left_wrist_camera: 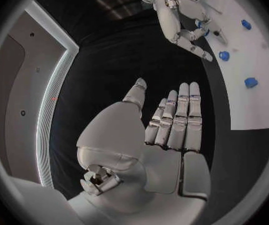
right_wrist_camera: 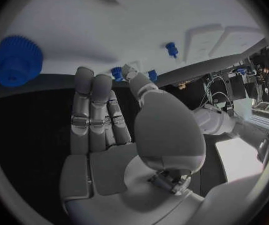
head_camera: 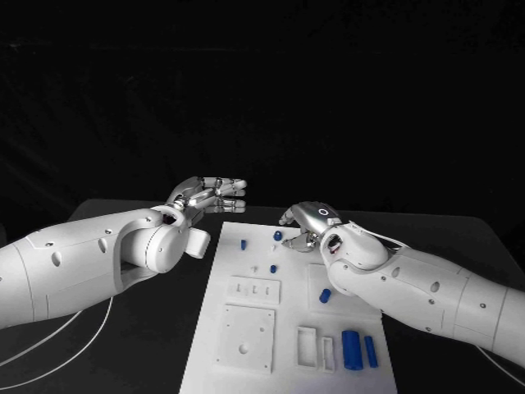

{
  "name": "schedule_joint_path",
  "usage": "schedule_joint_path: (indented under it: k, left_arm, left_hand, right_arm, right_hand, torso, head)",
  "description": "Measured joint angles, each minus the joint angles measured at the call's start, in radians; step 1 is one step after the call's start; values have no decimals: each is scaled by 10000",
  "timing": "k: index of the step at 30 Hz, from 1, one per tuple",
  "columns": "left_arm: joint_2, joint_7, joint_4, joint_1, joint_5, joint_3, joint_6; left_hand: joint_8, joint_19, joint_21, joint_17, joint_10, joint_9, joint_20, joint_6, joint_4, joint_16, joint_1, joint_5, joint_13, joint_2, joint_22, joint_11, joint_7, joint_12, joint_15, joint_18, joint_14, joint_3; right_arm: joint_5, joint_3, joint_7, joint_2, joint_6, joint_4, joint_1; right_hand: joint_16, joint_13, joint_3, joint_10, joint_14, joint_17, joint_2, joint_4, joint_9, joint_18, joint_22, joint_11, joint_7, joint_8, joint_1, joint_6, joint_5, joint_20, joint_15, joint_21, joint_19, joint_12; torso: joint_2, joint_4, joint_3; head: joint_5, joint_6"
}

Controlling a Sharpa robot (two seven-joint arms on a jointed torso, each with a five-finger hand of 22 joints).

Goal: Assemble the parts on the task board

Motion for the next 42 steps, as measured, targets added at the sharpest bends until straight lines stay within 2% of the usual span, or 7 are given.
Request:
schedule_joint_path:
  k: [8, 11, 14, 20, 24, 31, 42]
  left_arm:
    - [-36, 18, -215, 12, 0, -2, 6]
    - [-68, 24, -244, 12, -1, -1, 12]
    - [-106, 30, -254, 13, -1, -1, 18]
    - [-168, 43, -254, 14, -1, -1, 38]
    - [-182, 51, -253, 16, -1, -1, 55]
    - [-197, 55, -237, 16, -1, -2, 87]
    - [-205, 56, -167, 16, -5, -3, 118]
  left_hand:
    - [0, 0, 0, 0, 0, 0, 0, 0, 0, 0, 0, 0, 0, 0, 0, 0, 0, 0, 0, 0, 0, 0]
    - [0, 0, 0, 0, 0, -2, 0, -98, 0, 0, 0, 0, 0, 0, 0, 0, 9, 0, 0, 0, 0, 0]
    - [0, 0, 0, 0, 0, -9, 0, -160, 0, 0, 0, 0, 0, 0, 0, 0, 18, 0, 0, 0, 0, 0]
    - [0, 0, 0, 0, 0, -8, 0, -160, 0, 0, 0, 0, 0, 0, 0, 0, 18, 0, 0, 1, 0, 0]
    - [0, 0, 0, 0, 0, -8, 0, -160, 0, 0, 0, 0, 0, 0, 0, 0, 18, 0, 0, 1, 0, 0]
    - [0, 0, 0, 0, 0, -8, 0, -160, 0, 0, 0, 0, 0, 0, 0, 0, 18, 0, 0, 1, 0, 0]
    - [0, 0, 0, 0, 0, -7, -1, -160, 0, 0, 0, 0, 0, 0, 0, 0, 18, 0, 0, 0, 0, 0]
  right_arm:
    - [250, 127, 86, -1032, -145, 977, 0]
    - [384, 259, 116, -1471, -109, 1303, 3]
    - [525, 365, 147, -1884, -8, 1492, 6]
    - [888, 520, 222, -2307, 263, 1615, 5]
    - [1218, 610, 278, -2439, 529, 1600, 3]
    - [1629, 681, 300, -2491, 1165, 1305, 2]
    - [1944, 695, 285, -2198, 1988, 726, 2]
  right_hand:
    - [92, -17, 893, 1238, -26, -11, 163, -385, 1, -3, -2, -298, 210, 0, -386, 211, 13, -4, -38, 192, 4, 0]
    - [170, -7, 1951, 2190, -20, 68, 131, -486, 15, -50, 195, -497, 300, 0, -810, 365, 1022, -164, -239, 467, 25, 0]
    - [204, 77, 2187, 3032, -63, 133, 115, -478, 39, -289, 327, -755, 216, 0, -893, 515, 963, -364, -401, 584, 34, 40]
    - [216, 1251, 917, 4325, 21, 318, 71, -362, 53, -622, 587, -1218, 90, 1, -849, 477, 727, -737, -704, 1035, 11, 784]
    - [868, 6521, -459, 2748, -61, 1241, 338, -222, 137, -884, 1477, -1296, 60, 9, -585, 265, 650, -832, -799, 2578, 0, 5180]
    - [2580, 10928, -698, 2679, -159, 4415, 461, -130, 326, -889, 2247, -1209, 162, 8, -577, -22, 700, -681, -622, 4130, -2, 9555]
    - [2700, 11531, -816, 2930, -59, 5264, 460, -6, 305, -895, 2246, -1172, 166, 8, -577, -270, 853, -646, -580, 4533, 34, 10059]
  torso:
    - [-83, -127, 81]
    - [-121, -183, 111]
    - [-155, -240, 134]
    - [-202, -347, 181]
    - [-211, -370, 204]
    - [-209, -362, 180]
    - [-203, -360, 169]
  head:
    - [10, 24]
    - [17, 27]
    - [31, 30]
    - [79, 12]
    - [89, -12]
    - [58, -58]
    - [-39, -127]
